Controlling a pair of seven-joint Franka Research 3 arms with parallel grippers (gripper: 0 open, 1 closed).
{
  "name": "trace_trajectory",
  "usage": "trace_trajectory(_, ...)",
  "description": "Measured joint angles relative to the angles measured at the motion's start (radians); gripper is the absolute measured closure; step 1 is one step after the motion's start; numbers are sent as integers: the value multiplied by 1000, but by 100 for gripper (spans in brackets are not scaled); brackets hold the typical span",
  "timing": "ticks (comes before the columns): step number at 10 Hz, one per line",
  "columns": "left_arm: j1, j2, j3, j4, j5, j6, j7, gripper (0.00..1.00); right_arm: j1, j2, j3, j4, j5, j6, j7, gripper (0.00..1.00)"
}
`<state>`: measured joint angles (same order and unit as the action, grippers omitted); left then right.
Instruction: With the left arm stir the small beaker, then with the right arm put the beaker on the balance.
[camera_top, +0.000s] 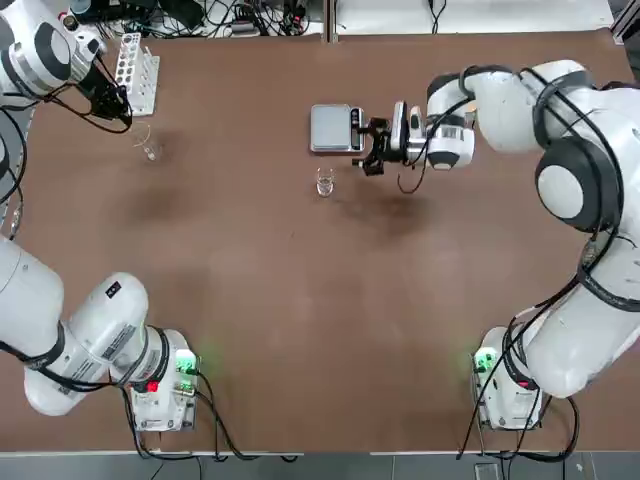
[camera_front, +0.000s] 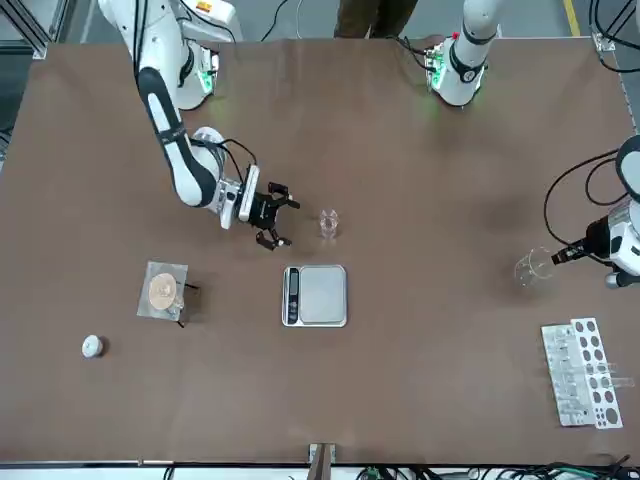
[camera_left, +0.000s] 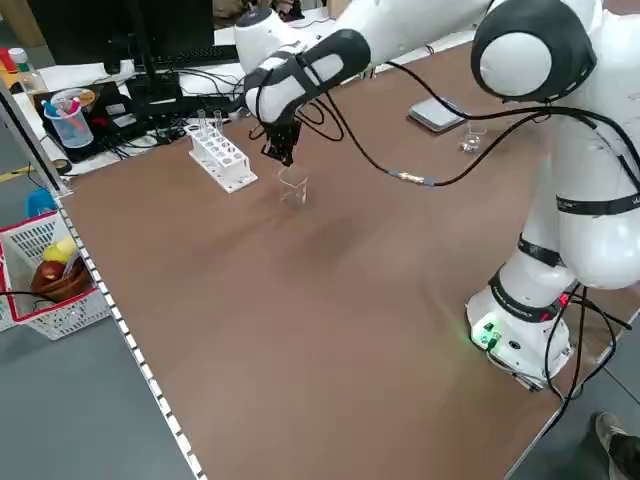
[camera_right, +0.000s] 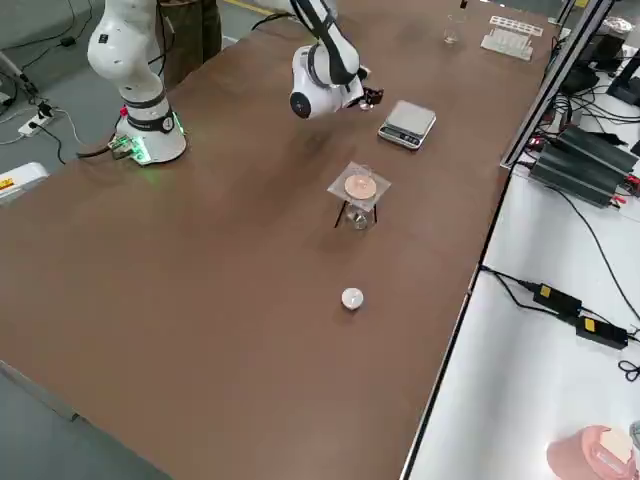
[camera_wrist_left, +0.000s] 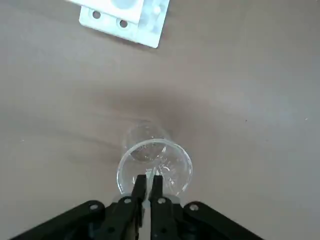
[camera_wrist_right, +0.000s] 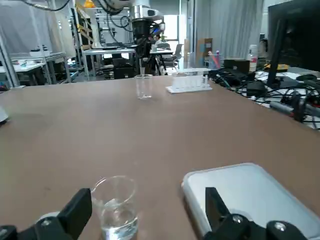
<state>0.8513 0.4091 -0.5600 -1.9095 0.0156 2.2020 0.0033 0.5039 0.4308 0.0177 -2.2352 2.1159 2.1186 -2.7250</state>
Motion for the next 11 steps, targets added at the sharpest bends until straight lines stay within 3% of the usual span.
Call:
trace_trajectory(7, 3, 12, 1, 0, 0, 14, -1, 83, -5, 122, 1, -26, 83, -170, -56, 0)
trace_trajectory(11, 5, 19, 3, 0, 0, 31, -1, 82, -6, 191, 0, 32, 103, -183, -70, 0)
